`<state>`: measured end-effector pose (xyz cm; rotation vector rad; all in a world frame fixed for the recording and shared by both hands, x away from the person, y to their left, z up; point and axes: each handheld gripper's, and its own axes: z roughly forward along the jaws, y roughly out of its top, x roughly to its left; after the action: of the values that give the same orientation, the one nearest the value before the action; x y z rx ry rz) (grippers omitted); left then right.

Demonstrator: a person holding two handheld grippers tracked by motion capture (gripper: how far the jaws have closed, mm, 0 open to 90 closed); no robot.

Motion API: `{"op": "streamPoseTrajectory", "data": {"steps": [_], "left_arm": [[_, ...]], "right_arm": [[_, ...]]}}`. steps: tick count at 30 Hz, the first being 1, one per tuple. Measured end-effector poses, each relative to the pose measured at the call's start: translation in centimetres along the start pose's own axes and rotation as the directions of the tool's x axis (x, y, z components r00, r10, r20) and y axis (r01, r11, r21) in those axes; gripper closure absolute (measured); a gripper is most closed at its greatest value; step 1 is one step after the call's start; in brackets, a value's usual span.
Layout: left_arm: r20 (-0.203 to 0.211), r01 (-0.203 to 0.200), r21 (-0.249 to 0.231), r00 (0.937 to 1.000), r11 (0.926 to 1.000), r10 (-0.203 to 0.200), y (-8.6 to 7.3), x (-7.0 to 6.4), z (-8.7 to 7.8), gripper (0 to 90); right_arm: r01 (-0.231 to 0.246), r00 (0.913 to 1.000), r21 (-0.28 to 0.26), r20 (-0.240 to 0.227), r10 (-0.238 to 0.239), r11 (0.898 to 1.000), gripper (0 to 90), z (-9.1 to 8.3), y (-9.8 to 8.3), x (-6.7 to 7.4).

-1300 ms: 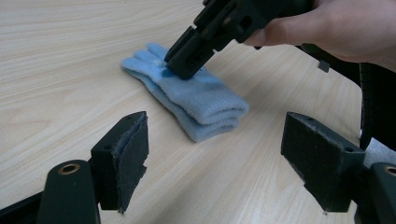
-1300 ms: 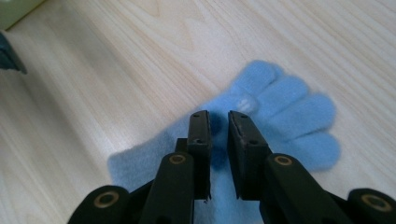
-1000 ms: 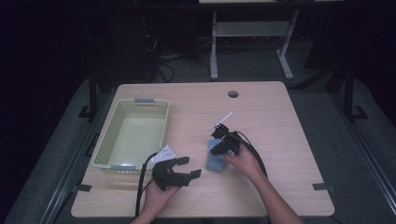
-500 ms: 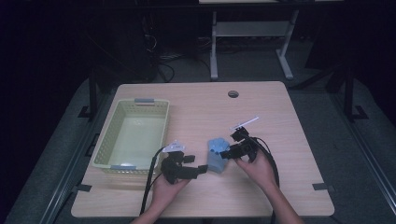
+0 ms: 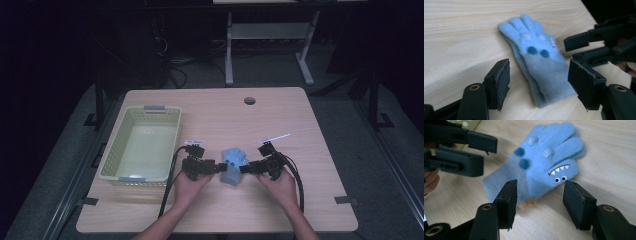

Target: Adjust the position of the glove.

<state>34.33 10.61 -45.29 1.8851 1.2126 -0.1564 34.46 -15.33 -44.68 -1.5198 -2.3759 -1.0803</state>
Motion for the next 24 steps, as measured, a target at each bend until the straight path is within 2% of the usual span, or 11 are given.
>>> {"op": "streamPoseTrajectory", "data": {"steps": [6,10,15,21,24], "left_arm": [[0.021,0.023,0.041,0.9995,0.9989,-0.024,-0.1,0.3,0.7,36.8],[0.041,0.044,0.055,0.9981,0.9976,-0.046,-0.2,0.3,0.9,37.1],[0.048,0.049,0.083,0.9974,0.9954,-0.053,-0.3,0.3,1.1,38.4],[0.071,0.055,0.092,0.9956,0.9942,-0.061,-0.4,0.4,1.1,44.6],[0.073,0.063,0.101,0.9948,0.9929,-0.071,-0.5,0.5,1.3,45.8]], "right_arm": [[-0.009,0.9997,-0.003,-0.021,0.009,1.000,46.1,0.2,-0.1,0.1],[-0.035,0.9986,0.002,-0.038,0.035,0.999,46.0,0.0,-0.6,0.4],[-0.048,0.9976,0.008,-0.048,0.049,0.999,46.1,0.3,-0.9,0.5],[-0.097,0.9918,0.006,-0.083,0.097,0.995,47.3,1.0,-1.5,0.3],[-0.133,0.9855,0.009,-0.105,0.133,0.991,47.5,1.1,-1.6,0.1]]}}
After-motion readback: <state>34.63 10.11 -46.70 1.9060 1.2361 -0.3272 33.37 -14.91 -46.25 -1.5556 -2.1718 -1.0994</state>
